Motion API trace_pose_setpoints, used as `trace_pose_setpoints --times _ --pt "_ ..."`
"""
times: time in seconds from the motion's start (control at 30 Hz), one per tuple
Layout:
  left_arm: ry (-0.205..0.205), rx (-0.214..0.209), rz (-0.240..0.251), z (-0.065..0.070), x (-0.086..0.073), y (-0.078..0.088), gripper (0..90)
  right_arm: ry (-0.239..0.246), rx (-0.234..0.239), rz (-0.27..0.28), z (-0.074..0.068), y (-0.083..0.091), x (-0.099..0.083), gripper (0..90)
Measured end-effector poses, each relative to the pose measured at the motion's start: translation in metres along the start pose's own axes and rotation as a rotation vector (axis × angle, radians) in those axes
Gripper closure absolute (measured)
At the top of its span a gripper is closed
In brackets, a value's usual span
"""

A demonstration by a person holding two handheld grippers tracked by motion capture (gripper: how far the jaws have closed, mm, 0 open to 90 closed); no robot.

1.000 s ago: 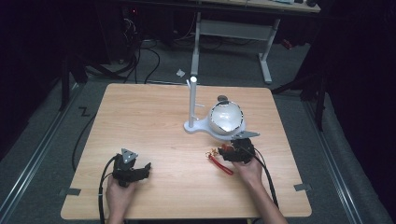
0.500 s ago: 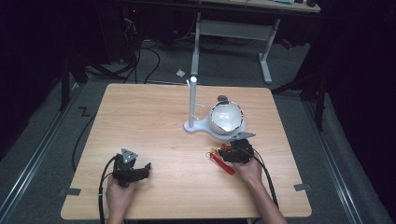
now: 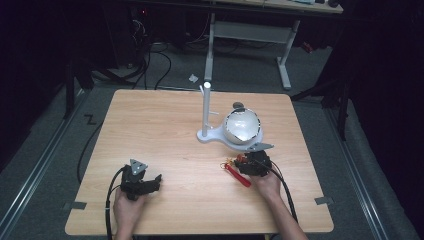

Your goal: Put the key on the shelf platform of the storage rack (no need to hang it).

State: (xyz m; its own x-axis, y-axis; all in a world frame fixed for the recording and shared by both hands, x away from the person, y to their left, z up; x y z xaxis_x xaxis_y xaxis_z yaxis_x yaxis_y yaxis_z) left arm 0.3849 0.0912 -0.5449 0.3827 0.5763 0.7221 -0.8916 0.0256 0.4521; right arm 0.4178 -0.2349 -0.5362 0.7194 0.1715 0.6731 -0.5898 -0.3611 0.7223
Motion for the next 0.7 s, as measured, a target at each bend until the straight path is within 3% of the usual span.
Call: trace_pose_setpoints --times 0.43,0.7 --pt "0.003 0.001 -0.001 0.000 0.000 0.000 20.2 -0.022 0.043 0.066 -0.001 0.022 0.005 43.7" --pt "0.009 0.001 -0.003 0.000 0.000 0.000 20.7 -0.012 0.060 0.073 -0.001 0.034 0.007 43.8"
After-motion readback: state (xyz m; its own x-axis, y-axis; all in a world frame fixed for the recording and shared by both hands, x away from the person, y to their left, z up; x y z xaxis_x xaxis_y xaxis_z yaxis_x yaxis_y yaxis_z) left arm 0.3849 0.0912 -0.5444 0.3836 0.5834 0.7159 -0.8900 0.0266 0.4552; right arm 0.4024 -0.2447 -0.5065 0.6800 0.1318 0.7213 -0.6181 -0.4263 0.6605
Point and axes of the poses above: each handheld gripper's, and its own axes: y roughly backward along the jaws, x roughly out of its top, z roughly to its right, the point moved 2 cm from there along -y, roughly forward along the jaws, and after that the axes turned 15 degrees about -y, right-handed, at the moved point
